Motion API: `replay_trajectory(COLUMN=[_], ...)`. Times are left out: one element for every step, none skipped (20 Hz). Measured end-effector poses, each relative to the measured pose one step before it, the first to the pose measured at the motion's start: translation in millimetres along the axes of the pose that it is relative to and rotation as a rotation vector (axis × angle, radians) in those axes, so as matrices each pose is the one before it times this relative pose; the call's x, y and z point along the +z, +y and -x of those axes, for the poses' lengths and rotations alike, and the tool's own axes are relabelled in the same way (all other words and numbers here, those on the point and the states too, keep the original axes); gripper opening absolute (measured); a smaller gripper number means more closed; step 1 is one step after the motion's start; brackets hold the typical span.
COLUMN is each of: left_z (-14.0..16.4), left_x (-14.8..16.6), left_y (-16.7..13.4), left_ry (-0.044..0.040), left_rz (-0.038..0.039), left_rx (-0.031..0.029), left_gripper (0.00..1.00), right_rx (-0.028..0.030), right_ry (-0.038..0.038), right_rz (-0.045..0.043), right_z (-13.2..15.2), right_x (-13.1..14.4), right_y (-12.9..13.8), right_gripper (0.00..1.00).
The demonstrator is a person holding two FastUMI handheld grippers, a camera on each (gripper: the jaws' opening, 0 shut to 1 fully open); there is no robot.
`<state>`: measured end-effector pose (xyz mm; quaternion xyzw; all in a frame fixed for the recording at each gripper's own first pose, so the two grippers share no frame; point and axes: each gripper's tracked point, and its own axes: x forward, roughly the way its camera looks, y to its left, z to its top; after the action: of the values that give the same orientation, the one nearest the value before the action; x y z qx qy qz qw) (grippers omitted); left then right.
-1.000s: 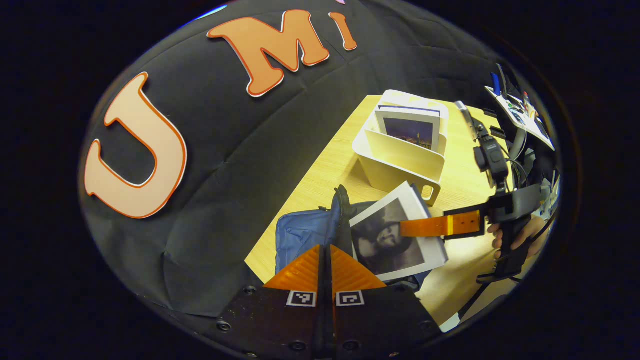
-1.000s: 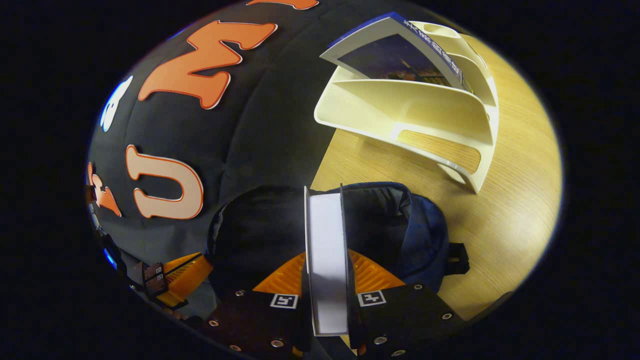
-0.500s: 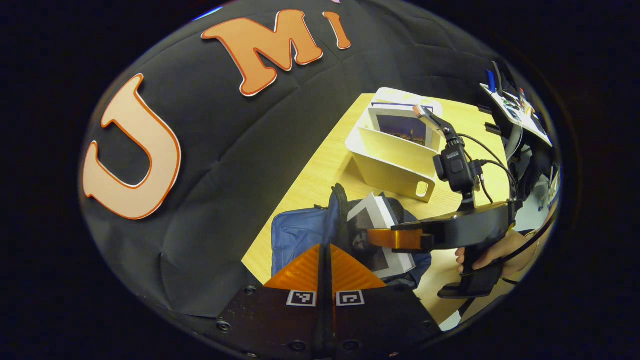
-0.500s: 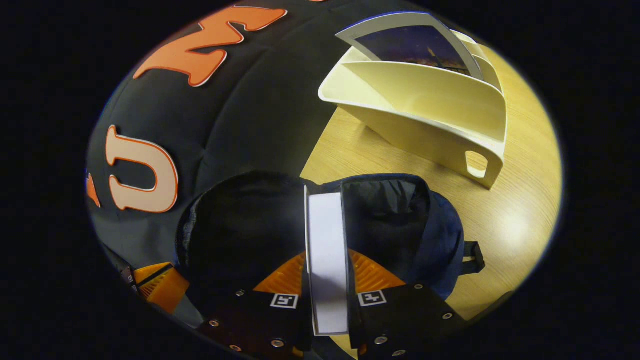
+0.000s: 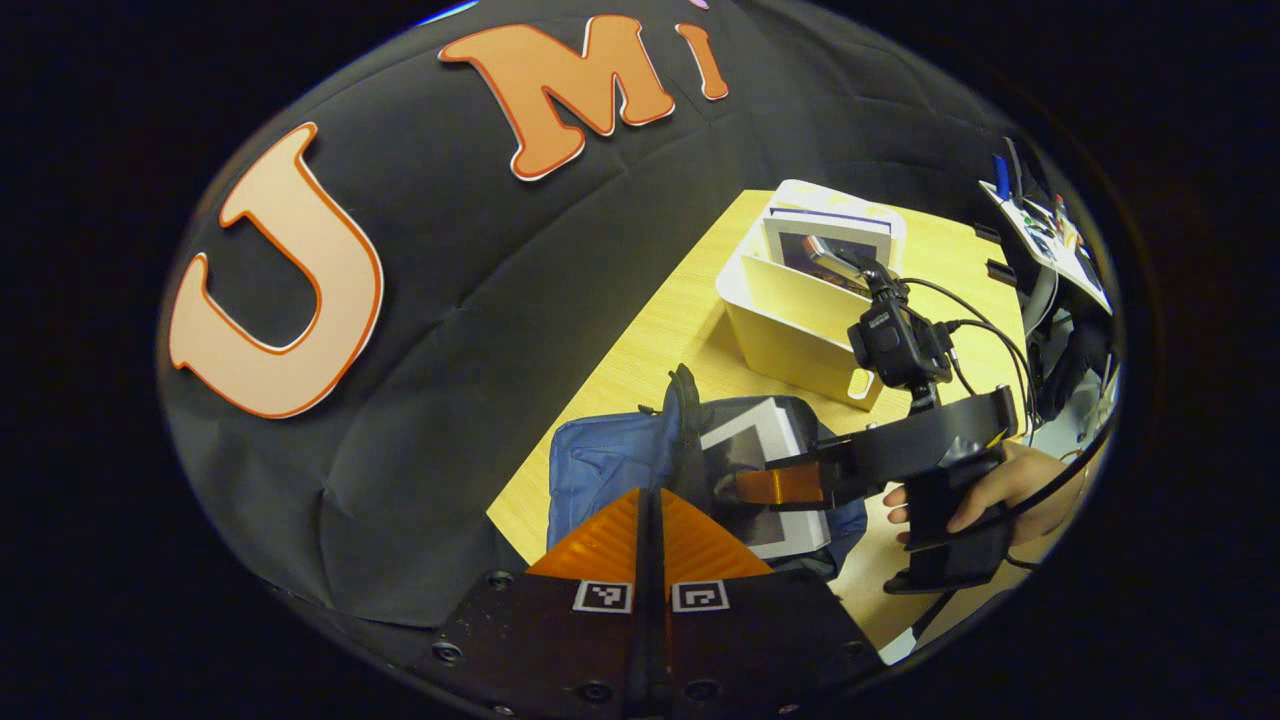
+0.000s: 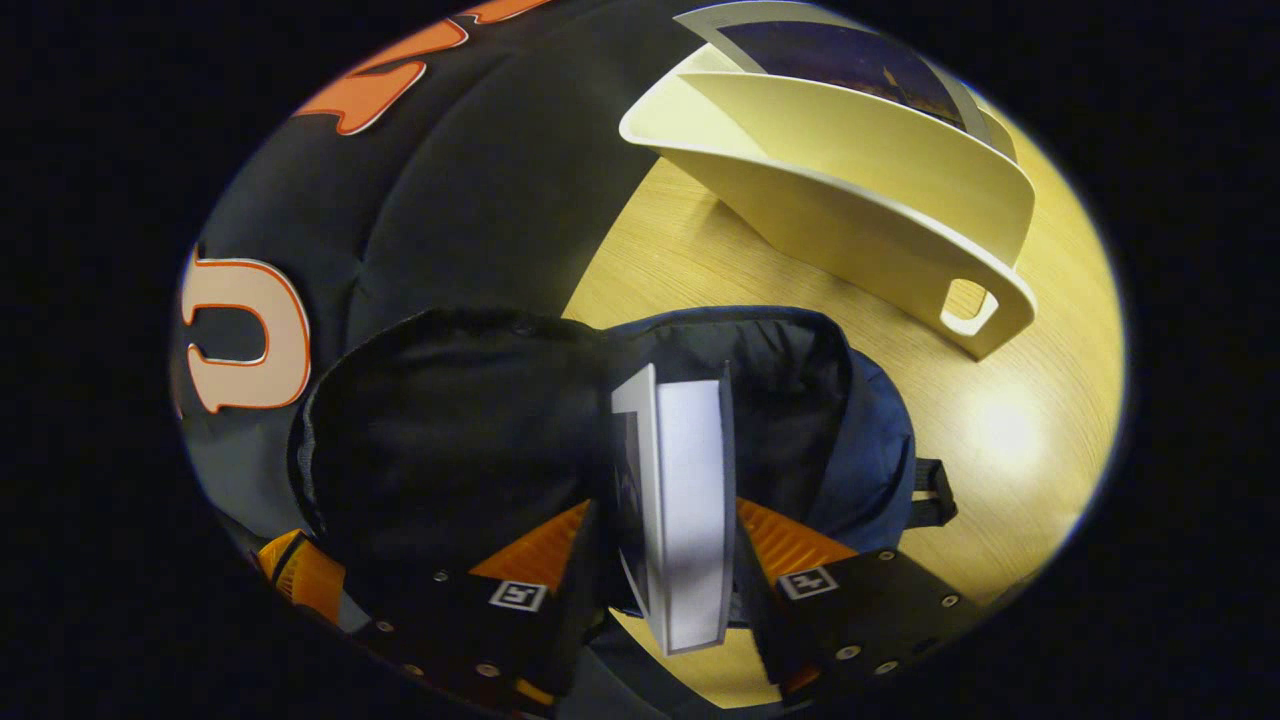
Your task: Open the schoolbag, grab two books from the bookshelf and put them into the schoolbag.
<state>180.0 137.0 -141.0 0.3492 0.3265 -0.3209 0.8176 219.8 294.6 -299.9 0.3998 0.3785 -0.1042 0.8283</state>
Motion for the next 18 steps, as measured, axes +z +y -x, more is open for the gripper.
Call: replay_trajectory(left_z=[-0.38, 0.05, 0.41, -0.60, 0.51, -0.94, 0.42, -0.20, 0.00, -0.53, 0.18, 0.97, -1.99, -1.36, -0.43, -1.49, -1.14, -1.50], left_x=[-1.18, 0.47, 1.22, 1.23, 1.48, 0.76, -0.07, -0.41, -0.21, -0.70, -0.85, 1.57, -2.07, 0.10, -0.23, 1.45, 0.63, 1.85], left_y=[-2.82, -3.62, -2.81, -2.92, -0.04, -0.07, 1.39, 4.90, 5.50, 3.26, 2.18, 2.07, -0.34, -1.36, -2.34, -2.24, -2.30, -1.01], left_ry=[0.00135, 0.00354, -0.00179, 0.00019, -0.00335, -0.00237, -0.00428, 0.00118, 0.00115, -0.00047, -0.00130, -0.00258, 0.00138, -0.00088, -0.00150, -0.00514, -0.00294, -0.00391], left_rz=[-0.00196, -0.00961, -0.00977, -0.00400, 0.00472, 0.00993, 0.01910, 0.01797, 0.01541, 0.01404, 0.00827, 0.00320, 0.00185, -0.00182, -0.00163, -0.00175, -0.00021, 0.00084], left_rx=[-0.00552, -0.00552, -0.00304, -0.00665, -0.00359, -0.00608, -0.00127, 0.00290, 0.00724, 0.00413, 0.00152, 0.00211, 0.00242, -0.00127, -0.00428, -0.00492, -0.00533, -0.00276], left_gripper=[0.01, 0.00, 0.00, 0.00, 0.00, 0.00, 0.00, 0.00, 0.00, 0.01, 0.01, 0.01, 0.01, 0.01, 0.00, 0.01, 0.01, 0.01], right_rx=[-0.02144, -0.01551, -0.00912, 0.01207, 0.02322, 0.02251, 0.01000, 0.00308, 0.00294, 0.00784, 0.01457, 0.00910, 0.00734, 0.00248, -0.00433, -0.01494, -0.01773, -0.03252], right_ry=[-0.00470, 0.00377, 0.01175, 0.02741, 0.02512, 0.03272, 0.01631, 0.00890, -0.00177, -0.00551, -0.00969, -0.01211, -0.01248, -0.01202, -0.01286, -0.01108, -0.01465, -0.01663], right_rz=[0.00685, 0.02034, 0.02271, 0.02993, 0.02473, 0.01366, 0.00183, 0.02101, 0.02340, 0.02225, 0.02196, 0.02275, 0.02961, 0.03115, 0.03864, 0.04492, 0.04288, 0.05533], right_z=[0.49, -2.99, -0.34, -2.08, -1.33, 0.80, 3.25, 5.48, 8.87, 10.57, 12.29, 14.56, 14.12, 16.36, 15.95, 18.38, 18.12, 16.22], right_x=[3.36, 1.44, -0.84, -3.91, -3.50, -5.54, -3.93, -1.19, 2.73, 3.12, 2.57, 3.15, 1.64, 1.73, 0.71, -0.58, -0.22, 2.31], right_y=[-3.06, -1.25, 1.19, 3.91, 3.75, 2.26, 2.12, -2.43, -4.02, -2.84, -3.21, -4.41, -6.17, -8.46, -10.63, -16.12, -15.22, -19.06], right_gripper=[0.77, 0.70, 0.89, 0.91, 0.92, 0.92, 0.93, 0.95, 0.96, 0.98, 0.98, 0.97, 0.98, 0.97, 0.97, 0.97, 0.97, 0.97])
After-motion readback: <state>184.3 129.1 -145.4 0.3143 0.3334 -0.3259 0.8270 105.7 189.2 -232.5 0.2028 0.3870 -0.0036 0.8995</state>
